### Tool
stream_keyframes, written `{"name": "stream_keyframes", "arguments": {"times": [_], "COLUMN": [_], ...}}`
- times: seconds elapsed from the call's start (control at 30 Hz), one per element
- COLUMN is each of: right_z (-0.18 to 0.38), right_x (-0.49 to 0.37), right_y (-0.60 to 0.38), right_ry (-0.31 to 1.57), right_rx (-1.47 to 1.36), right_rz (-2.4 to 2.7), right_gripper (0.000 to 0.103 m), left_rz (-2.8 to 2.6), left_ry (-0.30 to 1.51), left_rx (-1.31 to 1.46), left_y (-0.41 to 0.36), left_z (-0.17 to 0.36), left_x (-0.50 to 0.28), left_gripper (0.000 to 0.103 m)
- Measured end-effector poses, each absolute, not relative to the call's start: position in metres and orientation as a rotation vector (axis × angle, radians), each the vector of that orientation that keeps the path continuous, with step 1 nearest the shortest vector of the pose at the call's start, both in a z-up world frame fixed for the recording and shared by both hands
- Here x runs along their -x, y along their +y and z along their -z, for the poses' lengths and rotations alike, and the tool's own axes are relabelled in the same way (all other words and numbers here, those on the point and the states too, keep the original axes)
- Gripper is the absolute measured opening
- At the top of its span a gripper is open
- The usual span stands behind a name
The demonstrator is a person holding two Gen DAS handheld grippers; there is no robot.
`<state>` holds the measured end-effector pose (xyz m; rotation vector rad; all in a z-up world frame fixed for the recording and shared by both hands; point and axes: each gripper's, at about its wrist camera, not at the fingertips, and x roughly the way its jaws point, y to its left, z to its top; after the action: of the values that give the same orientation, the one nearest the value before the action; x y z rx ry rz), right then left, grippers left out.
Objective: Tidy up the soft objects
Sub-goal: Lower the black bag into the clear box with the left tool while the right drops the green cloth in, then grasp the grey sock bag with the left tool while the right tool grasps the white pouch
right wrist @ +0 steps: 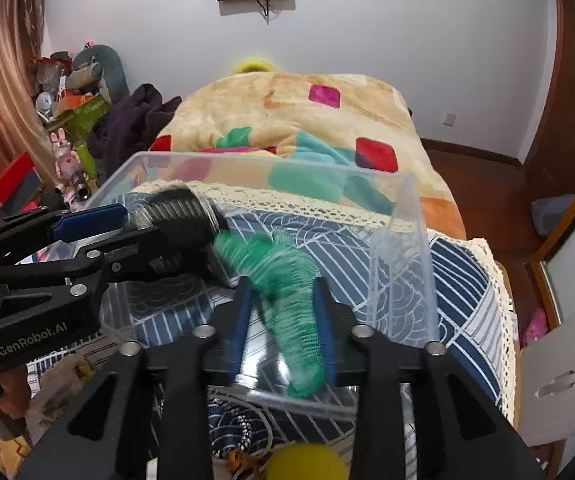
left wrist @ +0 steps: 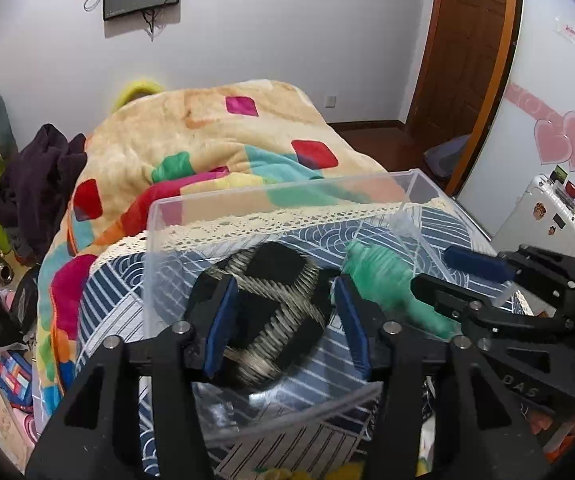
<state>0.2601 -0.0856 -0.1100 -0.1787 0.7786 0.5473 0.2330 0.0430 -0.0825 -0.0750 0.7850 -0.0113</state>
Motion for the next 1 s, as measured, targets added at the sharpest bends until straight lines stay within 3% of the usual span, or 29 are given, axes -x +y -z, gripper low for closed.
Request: {"name": "stream_keyframes", "arguments": {"times": [0.13, 0.43, 0.7, 1.0], "right_z": [0.097, 0.06, 0.067, 0.111], "right_x": [-0.25, -0.207, -0.174, -0.154], "right_y": [-0.091, -0.11, -0.114, -0.108], "right_ry": [0.725, 0.533, 0.496, 0.61], "right_rx": [0.166, 0.147, 0.137, 0.153], "right_rz": [-0.557, -0.538, -0.57, -0.617], "right_gripper": [0.056, 0.081, 0.081, 0.082], "left_rz": [0.007, 0.018, 0.026, 0.063], "left_ry": [0.732, 0.623, 0.598, 0.737], "left_rx": [0.092, 0.074, 0.035, 0.119], "left_y": [0.049, 0.049, 0.036, 0.031], "left_z": [0.068, 0.035, 0.044, 0.096], "left_x": [-0.214, -0.158, -0.11, -0.083], "left_gripper": [0.067, 0.084, 0.09, 0.09]}}
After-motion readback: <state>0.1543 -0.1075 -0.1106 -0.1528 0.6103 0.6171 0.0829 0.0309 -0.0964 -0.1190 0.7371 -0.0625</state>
